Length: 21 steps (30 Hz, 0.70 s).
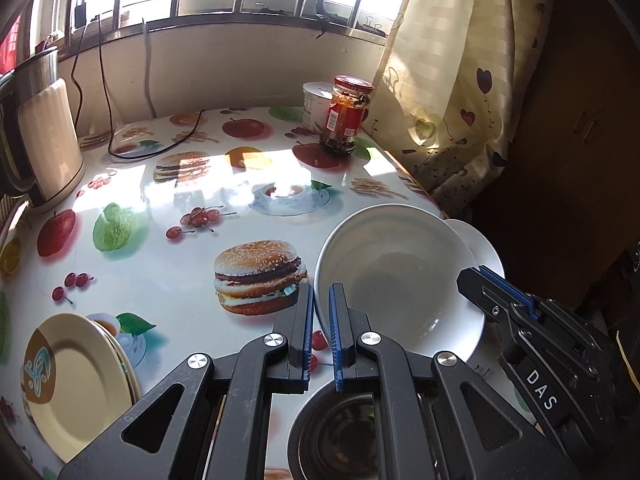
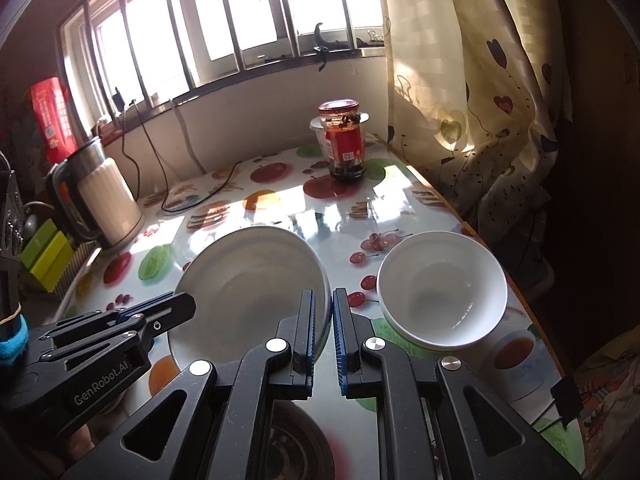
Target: Organize plates and bowls
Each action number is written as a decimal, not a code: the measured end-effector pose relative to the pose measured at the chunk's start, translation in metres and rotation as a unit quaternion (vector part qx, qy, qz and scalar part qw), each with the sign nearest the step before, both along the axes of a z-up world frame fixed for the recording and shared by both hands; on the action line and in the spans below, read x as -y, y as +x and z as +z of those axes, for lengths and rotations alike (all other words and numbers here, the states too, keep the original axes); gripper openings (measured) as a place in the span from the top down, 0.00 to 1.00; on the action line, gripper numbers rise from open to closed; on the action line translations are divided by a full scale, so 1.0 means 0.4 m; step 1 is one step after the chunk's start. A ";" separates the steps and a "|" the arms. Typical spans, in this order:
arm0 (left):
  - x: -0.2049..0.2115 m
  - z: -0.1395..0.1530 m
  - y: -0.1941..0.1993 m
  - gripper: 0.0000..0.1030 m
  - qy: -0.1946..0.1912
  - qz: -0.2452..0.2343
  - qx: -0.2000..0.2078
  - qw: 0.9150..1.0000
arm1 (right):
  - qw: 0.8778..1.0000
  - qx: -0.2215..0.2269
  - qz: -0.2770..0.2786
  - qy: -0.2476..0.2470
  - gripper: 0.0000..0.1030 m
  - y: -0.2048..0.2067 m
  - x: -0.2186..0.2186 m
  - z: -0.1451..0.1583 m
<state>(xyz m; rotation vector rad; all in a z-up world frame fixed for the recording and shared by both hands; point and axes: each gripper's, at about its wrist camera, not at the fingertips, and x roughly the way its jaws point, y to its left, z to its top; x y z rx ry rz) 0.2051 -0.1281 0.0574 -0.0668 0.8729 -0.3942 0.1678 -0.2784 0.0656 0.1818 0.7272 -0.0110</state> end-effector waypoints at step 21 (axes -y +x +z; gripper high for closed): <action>-0.026 0.008 -0.111 0.92 -0.003 -0.006 0.006 1.000 | 1.000 0.016 -0.002 0.000 0.90 -0.125 -0.030 0.020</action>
